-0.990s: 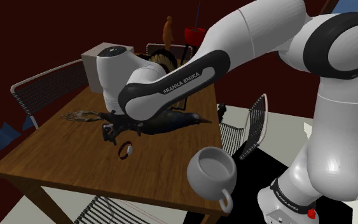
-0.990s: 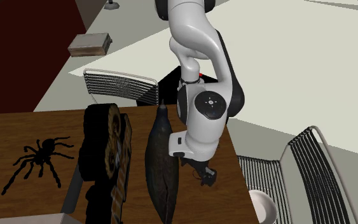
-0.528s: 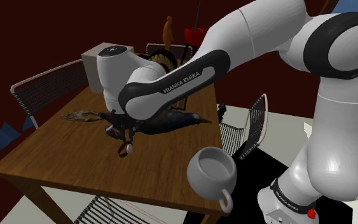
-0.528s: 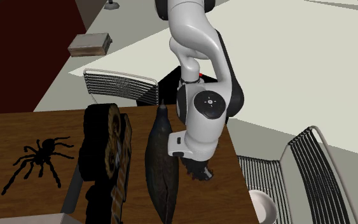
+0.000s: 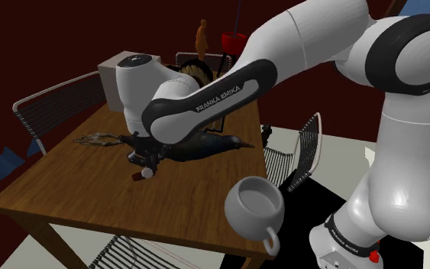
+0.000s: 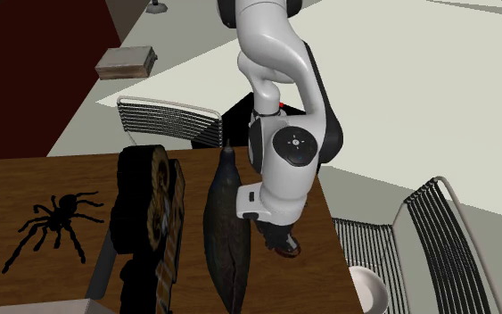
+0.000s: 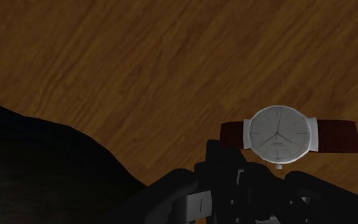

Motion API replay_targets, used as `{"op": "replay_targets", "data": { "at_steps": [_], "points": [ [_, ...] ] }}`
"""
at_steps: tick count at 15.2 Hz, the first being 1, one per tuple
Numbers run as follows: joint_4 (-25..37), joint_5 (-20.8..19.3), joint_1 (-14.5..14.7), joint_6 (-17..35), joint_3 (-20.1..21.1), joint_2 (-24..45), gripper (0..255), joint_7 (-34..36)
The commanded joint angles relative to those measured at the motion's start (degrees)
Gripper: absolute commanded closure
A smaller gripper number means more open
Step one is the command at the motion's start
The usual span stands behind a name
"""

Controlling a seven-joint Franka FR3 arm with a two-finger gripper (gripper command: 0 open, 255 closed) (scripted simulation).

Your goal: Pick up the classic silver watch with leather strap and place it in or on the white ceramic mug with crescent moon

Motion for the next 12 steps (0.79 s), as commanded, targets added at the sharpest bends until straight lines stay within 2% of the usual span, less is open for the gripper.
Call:
{"op": "replay_targets", "data": {
  "at_steps": [1,12],
  "points": [
    [0.5,0.4,-0.1,-0.9,0.2,-0.5,255,-0.3],
    [4.5,2.8,-0.7,-7.9,1.2,-4.0,255,-2.1]
  ]
}}
